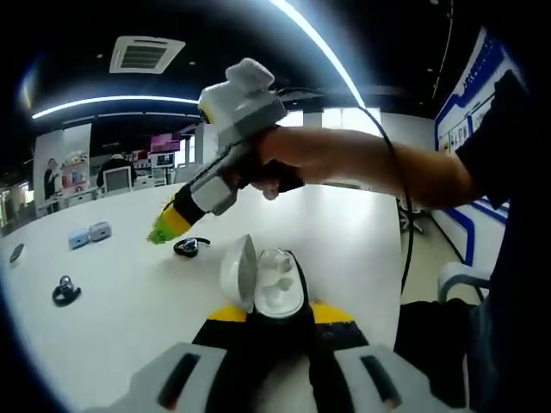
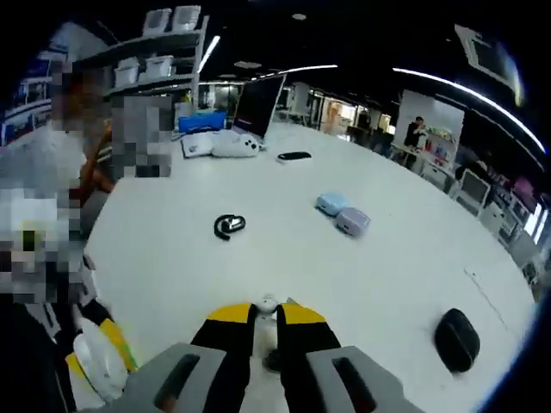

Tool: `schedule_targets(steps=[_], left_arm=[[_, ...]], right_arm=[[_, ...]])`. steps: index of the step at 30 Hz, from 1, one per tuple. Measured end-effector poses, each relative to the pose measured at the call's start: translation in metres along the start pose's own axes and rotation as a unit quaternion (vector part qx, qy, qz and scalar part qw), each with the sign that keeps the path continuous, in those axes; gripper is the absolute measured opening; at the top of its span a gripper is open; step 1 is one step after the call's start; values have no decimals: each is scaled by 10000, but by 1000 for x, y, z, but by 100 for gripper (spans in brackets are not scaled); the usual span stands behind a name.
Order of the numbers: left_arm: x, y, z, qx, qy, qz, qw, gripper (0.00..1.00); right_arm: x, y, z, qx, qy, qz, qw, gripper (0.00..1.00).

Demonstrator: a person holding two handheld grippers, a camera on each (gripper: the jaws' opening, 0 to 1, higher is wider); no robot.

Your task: Pick up the earbuds from the table and place the earbuds into the earbud case

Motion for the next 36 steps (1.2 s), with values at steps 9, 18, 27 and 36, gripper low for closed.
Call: schedule_targets(steps=[9,18,27,36], left_arm=[[0,0,-1,6,15,5,10000,25],[0,1,-1,21,31,21,10000,25],[0,0,-2,12,61,16,10000,25],[0,0,-2,11,58,11,10000,25]], right_arm=[[37,21,-21,-1709,-678,-1102,9768,10],[64,41,-35,-2162,-793,-1686,9584,10],[76,74,-30,-2515,-569,-2364,9368,10],[71,91,-4,-2883,-308,-2595,9212,10]])
Point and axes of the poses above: the point that each gripper's makers call its tool centre point, and the gripper's own axes: x roughly backward along the fingers, y roughly to its left, z roughly out of its underside, the point moved 5 cm from there along x, roughly backward along the fingers, and after that the axes turned 8 degrees about -y, right-handed, at the moved point
